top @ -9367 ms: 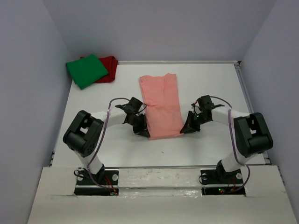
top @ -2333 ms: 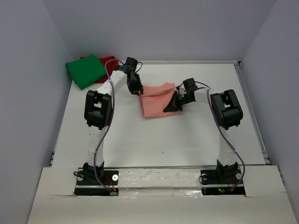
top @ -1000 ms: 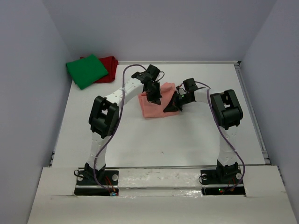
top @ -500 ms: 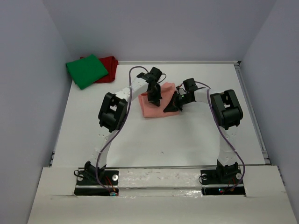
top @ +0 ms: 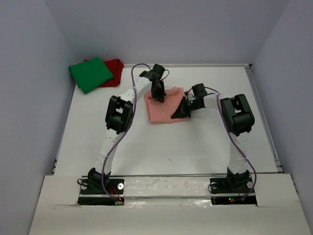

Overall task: Fold and stack the t-shirts
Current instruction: Fold the long partially folded tshirt into a neat square, then put the neatly folded tshirt into the corner of the board with the left arm

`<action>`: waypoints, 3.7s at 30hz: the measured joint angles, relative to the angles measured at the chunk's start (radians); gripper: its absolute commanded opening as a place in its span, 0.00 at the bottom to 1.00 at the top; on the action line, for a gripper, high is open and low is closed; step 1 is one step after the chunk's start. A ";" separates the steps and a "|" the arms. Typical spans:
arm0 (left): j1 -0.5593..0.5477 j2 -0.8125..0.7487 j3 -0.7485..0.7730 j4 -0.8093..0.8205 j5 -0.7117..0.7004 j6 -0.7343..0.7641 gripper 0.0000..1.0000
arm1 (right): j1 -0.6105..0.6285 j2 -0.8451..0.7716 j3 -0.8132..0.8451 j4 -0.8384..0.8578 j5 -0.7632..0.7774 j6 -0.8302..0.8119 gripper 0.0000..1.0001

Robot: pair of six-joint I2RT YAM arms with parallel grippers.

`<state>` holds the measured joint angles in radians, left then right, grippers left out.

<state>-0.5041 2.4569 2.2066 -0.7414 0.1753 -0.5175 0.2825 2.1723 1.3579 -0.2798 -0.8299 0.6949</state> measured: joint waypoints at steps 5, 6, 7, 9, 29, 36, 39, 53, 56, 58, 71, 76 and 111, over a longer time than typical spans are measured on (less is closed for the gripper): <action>0.047 0.022 0.043 0.034 -0.019 -0.012 0.00 | 0.000 -0.005 -0.011 0.006 0.000 -0.001 0.00; 0.052 0.022 0.045 0.044 -0.025 -0.015 0.00 | 0.000 -0.006 -0.013 0.006 0.000 -0.002 0.00; 0.062 0.022 0.046 0.065 -0.035 -0.018 0.00 | 0.000 -0.007 -0.016 0.006 0.000 -0.003 0.00; 0.076 0.022 0.046 0.100 -0.057 -0.023 0.00 | 0.000 -0.007 -0.019 0.009 0.000 -0.003 0.00; 0.177 -0.034 0.074 0.203 -0.114 -0.057 0.00 | 0.000 -0.016 -0.032 0.011 0.000 -0.010 0.00; 0.170 -0.273 -0.245 0.161 0.059 -0.084 0.06 | 0.000 -0.016 -0.032 0.011 0.000 -0.010 0.00; 0.167 -0.324 -0.340 0.169 0.124 -0.097 0.26 | 0.000 -0.016 -0.032 0.011 0.000 -0.010 0.00; 0.186 -0.371 -0.576 0.272 0.140 -0.134 0.68 | 0.000 -0.016 -0.032 0.011 0.000 -0.010 0.00; 0.188 -0.380 -0.577 0.288 0.110 -0.136 0.68 | 0.000 -0.016 -0.032 0.011 0.000 -0.010 0.00; 0.190 -0.381 -0.577 0.298 0.099 -0.138 0.68 | 0.000 -0.016 -0.032 0.011 0.000 -0.010 0.00; 0.192 -0.348 -0.587 0.372 0.089 -0.143 0.68 | 0.000 -0.016 -0.032 0.011 0.000 -0.011 0.00; 0.192 -0.267 -0.550 0.391 0.093 -0.156 0.68 | 0.000 -0.016 -0.032 0.011 0.000 -0.011 0.00; 0.192 -0.200 -0.450 0.347 0.086 -0.125 0.00 | 0.003 -0.032 0.346 -0.047 -0.017 0.022 0.00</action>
<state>-0.3122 2.2574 1.7565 -0.3943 0.2611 -0.6426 0.2852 2.1399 1.7039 -0.3267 -0.8467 0.7170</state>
